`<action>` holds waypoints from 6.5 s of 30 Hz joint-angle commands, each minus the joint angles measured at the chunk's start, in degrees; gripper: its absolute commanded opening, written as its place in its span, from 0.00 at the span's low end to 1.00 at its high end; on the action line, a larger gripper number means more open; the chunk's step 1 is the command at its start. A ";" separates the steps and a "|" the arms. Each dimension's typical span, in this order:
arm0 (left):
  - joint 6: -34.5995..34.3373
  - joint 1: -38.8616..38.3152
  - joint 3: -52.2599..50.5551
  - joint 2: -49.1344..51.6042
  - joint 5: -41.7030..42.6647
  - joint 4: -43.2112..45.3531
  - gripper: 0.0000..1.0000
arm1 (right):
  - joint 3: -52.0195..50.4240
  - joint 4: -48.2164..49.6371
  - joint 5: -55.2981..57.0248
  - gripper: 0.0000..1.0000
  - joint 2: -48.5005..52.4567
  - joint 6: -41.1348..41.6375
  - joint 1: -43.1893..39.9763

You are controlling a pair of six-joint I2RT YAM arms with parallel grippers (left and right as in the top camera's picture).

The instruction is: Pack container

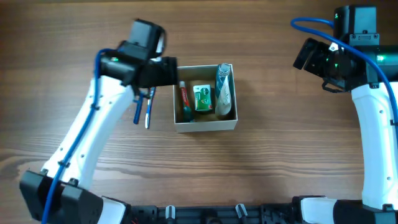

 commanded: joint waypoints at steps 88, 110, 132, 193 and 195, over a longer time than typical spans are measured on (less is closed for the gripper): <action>8.55 8.96 -5.01 25.77 -0.74 5.44 0.68 | -0.44 0.13 -0.02 1.00 0.48 1.09 -0.24; 9.55 8.59 -3.65 17.77 1.84 -1.07 0.04 | -0.44 0.13 -0.02 1.00 0.48 1.07 -0.24; -4.46 -13.18 -6.67 13.73 2.69 14.36 0.04 | -0.44 0.13 -0.04 1.00 0.48 1.09 -0.24; 5.29 21.55 -70.23 -86.88 5.53 19.10 1.00 | -0.44 0.13 -0.02 1.00 0.48 1.09 -0.24; 5.31 20.81 -71.67 -88.30 5.51 19.15 1.00 | -0.44 0.13 -0.04 1.00 0.48 1.09 -0.24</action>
